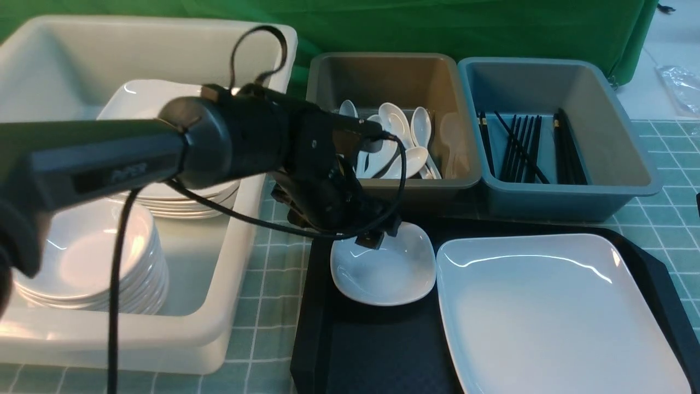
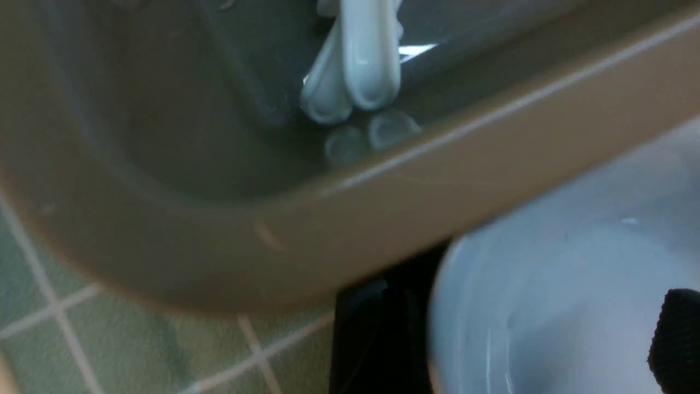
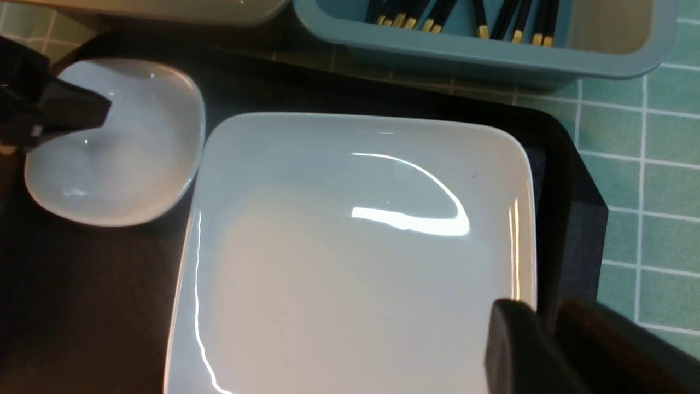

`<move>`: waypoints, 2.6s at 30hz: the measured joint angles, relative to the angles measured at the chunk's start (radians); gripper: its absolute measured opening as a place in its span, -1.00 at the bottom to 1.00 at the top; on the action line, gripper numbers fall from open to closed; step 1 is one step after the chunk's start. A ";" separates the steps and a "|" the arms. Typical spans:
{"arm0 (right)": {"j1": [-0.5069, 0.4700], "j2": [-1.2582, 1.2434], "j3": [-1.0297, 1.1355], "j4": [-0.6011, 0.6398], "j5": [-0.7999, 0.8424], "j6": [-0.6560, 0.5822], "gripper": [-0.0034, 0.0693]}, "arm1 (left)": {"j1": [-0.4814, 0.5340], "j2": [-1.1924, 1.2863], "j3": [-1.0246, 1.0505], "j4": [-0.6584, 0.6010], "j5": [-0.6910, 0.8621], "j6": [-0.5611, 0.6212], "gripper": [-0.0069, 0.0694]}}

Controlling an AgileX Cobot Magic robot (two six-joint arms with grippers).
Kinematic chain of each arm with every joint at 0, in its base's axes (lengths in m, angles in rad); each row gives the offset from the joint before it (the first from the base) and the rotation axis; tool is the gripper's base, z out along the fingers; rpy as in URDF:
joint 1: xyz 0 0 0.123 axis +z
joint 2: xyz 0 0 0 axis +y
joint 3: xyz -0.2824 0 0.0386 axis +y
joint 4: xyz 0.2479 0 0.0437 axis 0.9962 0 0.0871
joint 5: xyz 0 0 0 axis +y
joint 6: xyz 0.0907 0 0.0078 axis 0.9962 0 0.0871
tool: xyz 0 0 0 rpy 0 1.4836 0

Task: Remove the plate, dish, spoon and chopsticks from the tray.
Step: Use the left arm to grab a small plate from the dinner plate, then use the left arm to put the small plate into the large storage box on the left

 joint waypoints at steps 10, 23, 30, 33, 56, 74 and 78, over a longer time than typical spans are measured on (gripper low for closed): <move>0.000 0.000 0.000 0.000 -0.014 0.000 -0.51 | 0.000 0.039 -0.010 0.007 -0.074 0.009 0.67; 0.000 0.000 0.000 0.000 -0.030 -0.004 -0.48 | -0.004 0.052 -0.011 -0.041 0.080 0.023 0.14; 0.000 0.000 0.000 0.000 -0.034 -0.005 -0.46 | -0.001 0.040 -0.012 -0.055 0.127 0.049 -0.31; 0.000 0.000 0.000 0.000 -0.034 -0.007 -0.46 | 0.000 0.033 -0.012 -0.056 0.143 0.049 -0.32; 0.000 0.000 0.000 0.001 -0.038 -0.023 -0.46 | 0.062 -0.397 -0.010 -0.104 0.315 0.105 -0.76; 0.000 0.000 0.000 0.003 -0.058 -0.023 -0.43 | 0.870 -0.816 0.606 -0.352 0.077 0.127 -0.76; 0.000 0.000 0.000 0.015 -0.075 -0.023 -0.42 | 0.872 -0.817 0.674 -0.361 0.014 0.127 -0.72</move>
